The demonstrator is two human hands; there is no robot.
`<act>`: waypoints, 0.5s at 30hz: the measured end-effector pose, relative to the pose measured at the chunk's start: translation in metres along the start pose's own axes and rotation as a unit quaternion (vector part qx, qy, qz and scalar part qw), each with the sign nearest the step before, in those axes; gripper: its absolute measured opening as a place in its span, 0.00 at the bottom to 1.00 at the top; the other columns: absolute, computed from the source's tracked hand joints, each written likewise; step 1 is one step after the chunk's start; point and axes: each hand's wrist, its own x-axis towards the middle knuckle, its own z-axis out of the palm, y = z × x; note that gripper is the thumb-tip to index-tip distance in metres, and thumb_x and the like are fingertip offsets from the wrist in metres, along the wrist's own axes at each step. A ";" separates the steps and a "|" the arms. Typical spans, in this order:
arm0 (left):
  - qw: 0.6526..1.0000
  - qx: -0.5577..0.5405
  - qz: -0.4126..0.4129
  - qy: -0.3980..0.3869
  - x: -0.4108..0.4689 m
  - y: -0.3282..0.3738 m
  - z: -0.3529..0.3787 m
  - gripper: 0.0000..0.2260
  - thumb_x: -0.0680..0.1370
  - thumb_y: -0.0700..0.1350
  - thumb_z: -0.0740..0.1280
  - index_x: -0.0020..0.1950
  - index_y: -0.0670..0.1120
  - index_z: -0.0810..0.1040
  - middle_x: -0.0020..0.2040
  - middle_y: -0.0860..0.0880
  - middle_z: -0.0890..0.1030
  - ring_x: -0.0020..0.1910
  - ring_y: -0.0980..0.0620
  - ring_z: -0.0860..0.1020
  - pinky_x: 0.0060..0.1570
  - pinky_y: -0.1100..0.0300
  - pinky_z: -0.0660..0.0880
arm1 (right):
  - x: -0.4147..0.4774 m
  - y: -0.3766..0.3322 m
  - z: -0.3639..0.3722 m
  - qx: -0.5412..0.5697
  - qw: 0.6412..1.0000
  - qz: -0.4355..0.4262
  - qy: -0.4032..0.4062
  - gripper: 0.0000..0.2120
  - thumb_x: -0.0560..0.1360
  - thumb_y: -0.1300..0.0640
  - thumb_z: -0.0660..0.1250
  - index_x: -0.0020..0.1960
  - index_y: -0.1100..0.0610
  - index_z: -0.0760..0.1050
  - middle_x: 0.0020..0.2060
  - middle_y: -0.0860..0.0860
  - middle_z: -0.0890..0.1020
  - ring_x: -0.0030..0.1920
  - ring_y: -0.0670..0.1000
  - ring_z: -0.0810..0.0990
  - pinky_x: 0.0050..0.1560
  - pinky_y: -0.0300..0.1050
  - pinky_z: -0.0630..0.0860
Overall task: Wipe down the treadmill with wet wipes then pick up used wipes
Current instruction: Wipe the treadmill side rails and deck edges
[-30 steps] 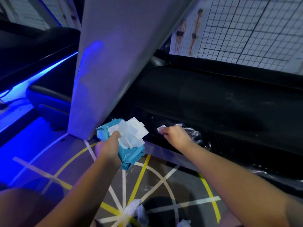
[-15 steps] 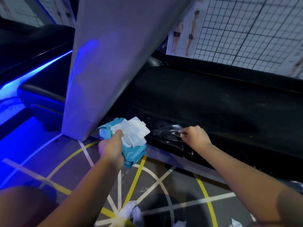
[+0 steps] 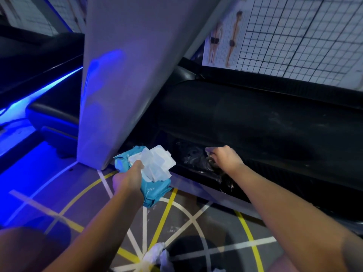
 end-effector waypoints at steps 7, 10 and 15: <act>0.999 -0.038 -0.001 -0.025 0.018 -0.010 0.009 0.22 0.69 0.45 0.73 0.63 0.44 0.81 0.52 0.41 0.87 0.45 0.36 0.86 0.47 0.32 0.82 | -0.039 0.034 -0.019 -0.042 0.998 0.037 0.014 0.12 0.78 0.53 0.67 0.59 0.47 0.83 0.52 0.52 0.86 0.53 0.57 0.84 0.54 0.52 0.80; 0.999 -0.023 0.012 -0.020 0.007 -0.010 0.019 0.12 0.77 0.40 0.72 0.59 0.42 0.80 0.49 0.41 0.86 0.44 0.39 0.86 0.42 0.38 0.83 | -0.057 0.034 -0.026 -0.025 1.000 0.000 -0.014 0.11 0.77 0.50 0.71 0.58 0.47 0.84 0.51 0.49 0.87 0.53 0.51 0.85 0.58 0.48 0.79; 1.000 -0.016 0.003 -0.023 0.012 -0.021 0.023 0.11 0.76 0.41 0.72 0.59 0.43 0.80 0.50 0.41 0.86 0.44 0.38 0.86 0.47 0.35 0.82 | -0.061 0.013 -0.014 0.059 0.991 -0.112 -0.044 0.12 0.78 0.54 0.73 0.61 0.50 0.84 0.54 0.47 0.86 0.56 0.45 0.84 0.62 0.40 0.76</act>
